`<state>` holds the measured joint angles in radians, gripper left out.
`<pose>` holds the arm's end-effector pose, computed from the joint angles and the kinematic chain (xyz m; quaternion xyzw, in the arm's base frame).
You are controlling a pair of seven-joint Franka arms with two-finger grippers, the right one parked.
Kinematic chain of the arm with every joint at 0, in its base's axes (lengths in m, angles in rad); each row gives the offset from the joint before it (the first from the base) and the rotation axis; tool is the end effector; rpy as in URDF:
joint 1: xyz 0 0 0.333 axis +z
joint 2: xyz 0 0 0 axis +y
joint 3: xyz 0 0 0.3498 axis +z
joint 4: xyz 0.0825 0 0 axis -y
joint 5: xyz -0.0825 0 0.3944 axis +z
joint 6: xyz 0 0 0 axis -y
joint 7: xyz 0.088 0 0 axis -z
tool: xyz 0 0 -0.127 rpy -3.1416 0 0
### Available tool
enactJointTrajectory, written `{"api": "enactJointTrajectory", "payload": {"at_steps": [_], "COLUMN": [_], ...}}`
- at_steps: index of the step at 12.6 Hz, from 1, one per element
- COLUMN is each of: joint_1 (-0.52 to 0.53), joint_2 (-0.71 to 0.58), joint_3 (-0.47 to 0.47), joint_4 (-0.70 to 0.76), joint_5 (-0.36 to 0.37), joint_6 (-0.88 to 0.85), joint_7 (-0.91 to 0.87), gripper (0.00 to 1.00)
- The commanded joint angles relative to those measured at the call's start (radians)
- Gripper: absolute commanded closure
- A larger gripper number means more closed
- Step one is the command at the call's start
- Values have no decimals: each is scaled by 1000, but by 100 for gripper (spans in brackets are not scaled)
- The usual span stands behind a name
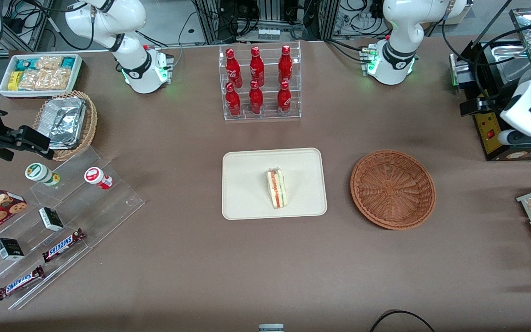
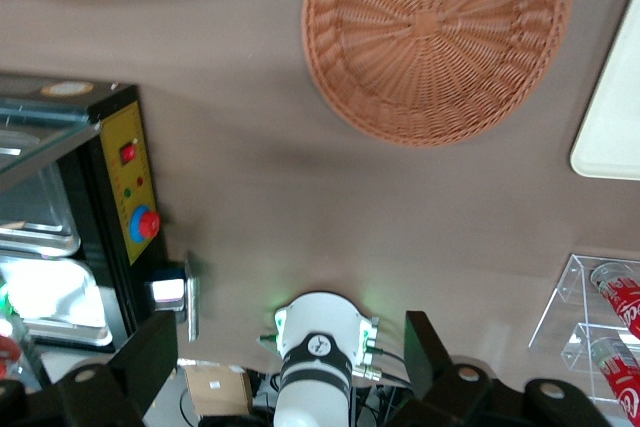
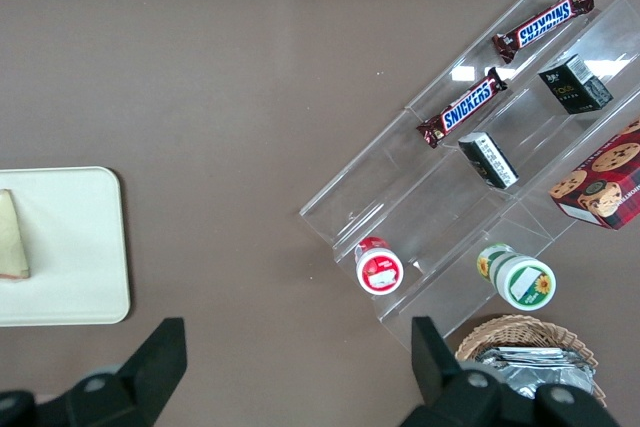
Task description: Place sandwich from basket to tray
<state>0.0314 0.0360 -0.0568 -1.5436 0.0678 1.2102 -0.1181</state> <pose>0.5264 -0.0026 0.6088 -0.9811 -0.0513 0.1807 0.0454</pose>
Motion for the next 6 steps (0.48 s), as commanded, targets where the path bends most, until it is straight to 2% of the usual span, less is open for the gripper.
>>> {"api": "enactJointTrajectory", "payload": {"at_steps": [1, 5, 6], "joint_1": [-16, -16, -16], "joint_2": [-10, -13, -12], "joint_3": [57, 83, 81], "joint_4": [37, 46, 56], "joint_5": [-16, -17, -37], "joint_6": [-52, -52, -52], "joint_7": [12, 12, 11], "gripper": [0, 0, 0]}}
